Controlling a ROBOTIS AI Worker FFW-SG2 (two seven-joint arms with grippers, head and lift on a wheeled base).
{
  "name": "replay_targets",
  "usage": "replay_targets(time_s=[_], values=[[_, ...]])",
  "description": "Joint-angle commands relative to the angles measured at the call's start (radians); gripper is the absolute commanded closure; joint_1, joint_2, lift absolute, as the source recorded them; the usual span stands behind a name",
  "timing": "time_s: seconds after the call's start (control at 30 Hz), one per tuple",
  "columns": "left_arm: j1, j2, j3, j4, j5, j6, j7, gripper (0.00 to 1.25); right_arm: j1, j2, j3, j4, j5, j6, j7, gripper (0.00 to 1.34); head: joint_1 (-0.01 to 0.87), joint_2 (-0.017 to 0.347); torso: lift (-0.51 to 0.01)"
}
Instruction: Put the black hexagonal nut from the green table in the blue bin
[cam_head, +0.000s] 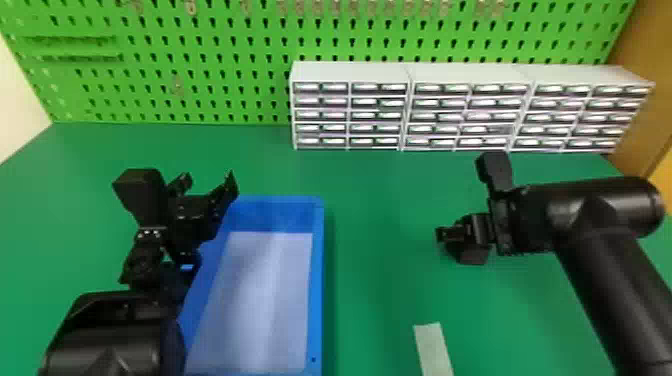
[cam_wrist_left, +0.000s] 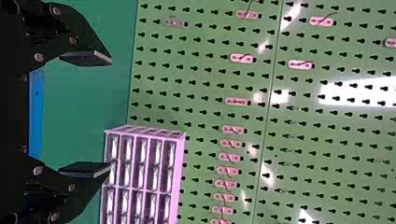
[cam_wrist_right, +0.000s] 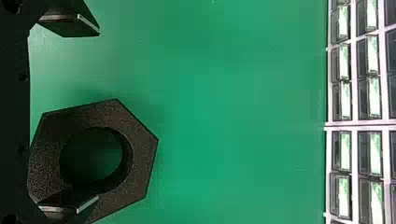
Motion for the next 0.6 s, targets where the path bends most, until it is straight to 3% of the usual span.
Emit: replay_targets(time_s=[0.0, 0.57], values=[[-0.002, -0.003, 0.0, 0.0, -0.001, 0.0, 0.0, 0.45, 0.001, 0.0, 0.006, 0.015, -0.001, -0.015, -0.001, 0.07, 0.686, 0.051, -0.097], [-0.003, -0.003, 0.003, 0.003, -0.001, 0.0, 0.002, 0.45, -0.016, 0.005, 0.015, 0.029, -0.001, -0.03, 0.0, 0.09, 0.686, 0.051, -0.097]])
